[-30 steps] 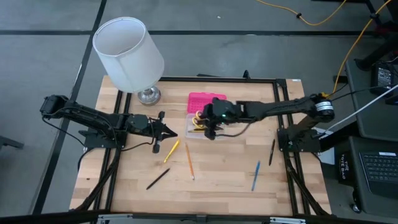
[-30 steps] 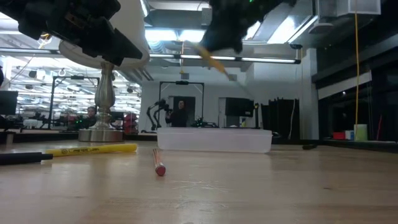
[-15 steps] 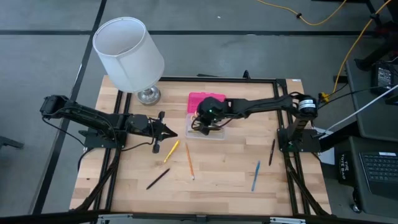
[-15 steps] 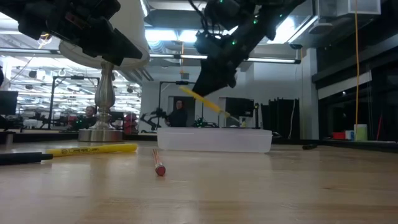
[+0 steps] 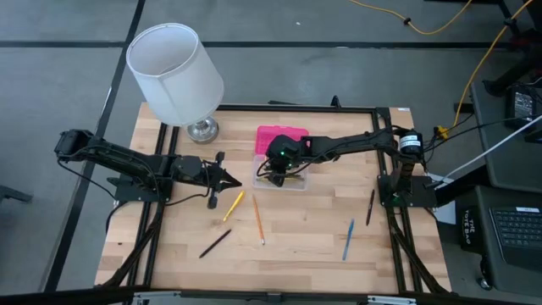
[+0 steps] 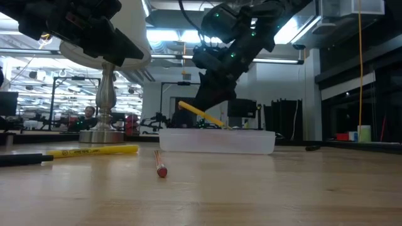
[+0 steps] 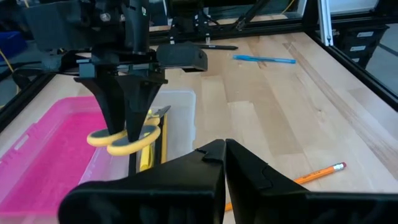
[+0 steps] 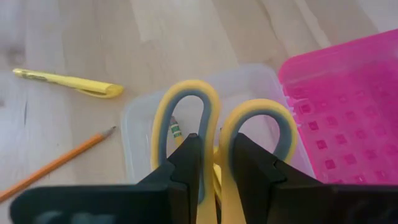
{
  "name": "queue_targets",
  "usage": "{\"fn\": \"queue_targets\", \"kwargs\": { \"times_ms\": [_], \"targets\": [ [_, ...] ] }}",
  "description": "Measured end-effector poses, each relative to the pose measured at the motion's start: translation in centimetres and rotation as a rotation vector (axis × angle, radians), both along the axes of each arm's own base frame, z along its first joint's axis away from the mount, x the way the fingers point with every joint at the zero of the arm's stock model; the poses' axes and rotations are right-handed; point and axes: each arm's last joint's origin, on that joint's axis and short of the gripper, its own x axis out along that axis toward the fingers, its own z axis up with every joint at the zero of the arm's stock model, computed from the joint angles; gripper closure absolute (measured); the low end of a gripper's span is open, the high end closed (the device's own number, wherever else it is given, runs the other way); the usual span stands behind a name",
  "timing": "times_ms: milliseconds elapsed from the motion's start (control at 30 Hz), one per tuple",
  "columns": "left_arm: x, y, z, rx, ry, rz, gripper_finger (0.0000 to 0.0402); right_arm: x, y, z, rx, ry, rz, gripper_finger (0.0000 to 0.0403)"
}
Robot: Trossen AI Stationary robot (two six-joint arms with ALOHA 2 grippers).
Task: Pick & place school supplies into a supply box
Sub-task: Put the yellow scissor into the pink supply box
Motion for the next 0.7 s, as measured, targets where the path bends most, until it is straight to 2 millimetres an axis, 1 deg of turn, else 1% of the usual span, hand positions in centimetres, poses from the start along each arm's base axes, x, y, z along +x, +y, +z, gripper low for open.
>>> {"fn": "queue_targets", "kwargs": {
  "times_ms": [700],
  "targets": [
    [0.00,0.00,0.00,0.000,0.000,0.000,0.0396,-0.03,-0.12,-0.01,-0.034,0.006,0.054,0.0324]
  ]
}}
